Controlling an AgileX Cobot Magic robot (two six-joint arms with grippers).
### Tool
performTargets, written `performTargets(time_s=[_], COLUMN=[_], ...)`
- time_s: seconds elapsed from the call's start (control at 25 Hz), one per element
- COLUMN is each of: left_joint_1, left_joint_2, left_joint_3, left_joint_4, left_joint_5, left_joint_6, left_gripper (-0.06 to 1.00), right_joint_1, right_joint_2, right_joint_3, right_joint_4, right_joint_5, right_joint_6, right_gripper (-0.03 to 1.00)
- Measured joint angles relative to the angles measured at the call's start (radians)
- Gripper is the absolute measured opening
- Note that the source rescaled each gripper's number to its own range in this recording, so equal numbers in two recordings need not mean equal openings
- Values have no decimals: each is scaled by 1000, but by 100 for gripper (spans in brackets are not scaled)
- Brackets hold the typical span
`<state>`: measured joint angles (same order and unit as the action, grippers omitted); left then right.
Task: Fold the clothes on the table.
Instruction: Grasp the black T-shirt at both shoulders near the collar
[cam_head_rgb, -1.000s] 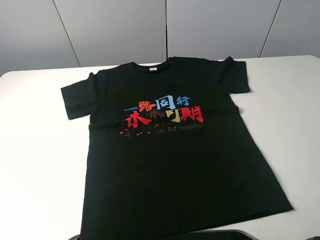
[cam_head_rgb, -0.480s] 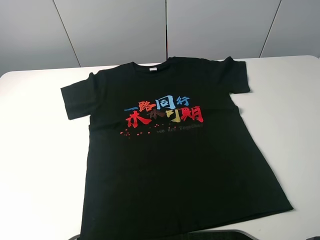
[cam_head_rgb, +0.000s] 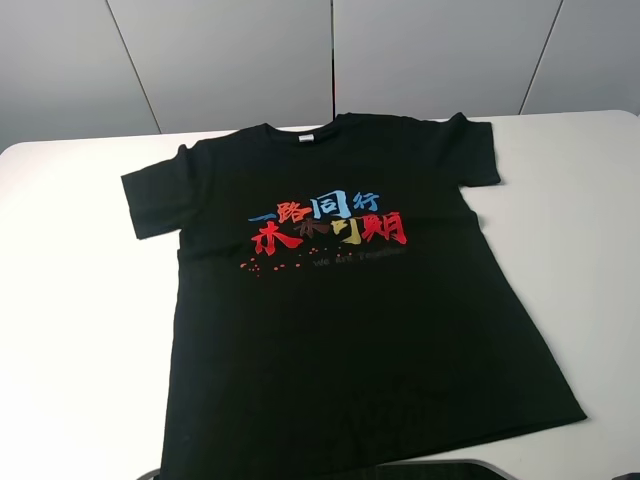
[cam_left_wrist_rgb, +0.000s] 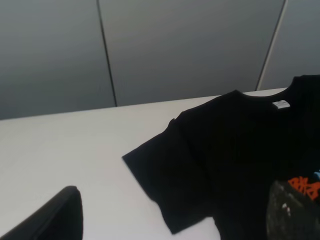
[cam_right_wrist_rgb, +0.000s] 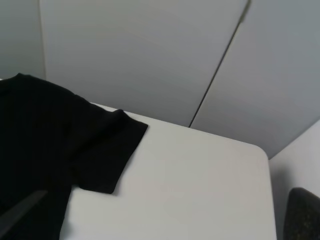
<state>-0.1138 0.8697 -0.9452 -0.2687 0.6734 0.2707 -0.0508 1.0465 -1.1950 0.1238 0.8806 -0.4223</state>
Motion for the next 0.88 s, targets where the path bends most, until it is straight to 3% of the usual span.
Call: performTargets(time_s=[0.24, 0.44, 0.56, 0.72, 0.88], left_joint_1=[-5, -94, -187, -334, -446], left_joint_2=[323, 519, 624, 738, 823], left_joint_3=[-182, -255, -260, -262, -262], left_joint_4=[-220, -267, -193, 2, 147], left_joint_5=[66, 130, 155, 170, 111], left_joint_6=[302, 482, 531, 546, 545], left_gripper=[98, 98, 98, 98, 98], right_joint_1=[0, 67, 157, 265, 325], right_joint_2=[364, 557, 656, 758, 850], right_joint_3=[-216, -275, -275, -275, -275], right_joint_4=[174, 227, 150, 16, -70], right_joint_5=[157, 264, 273, 255, 248], right_joint_6=[-254, -469, -495, -504, -506], right_gripper=[98, 98, 98, 98, 98])
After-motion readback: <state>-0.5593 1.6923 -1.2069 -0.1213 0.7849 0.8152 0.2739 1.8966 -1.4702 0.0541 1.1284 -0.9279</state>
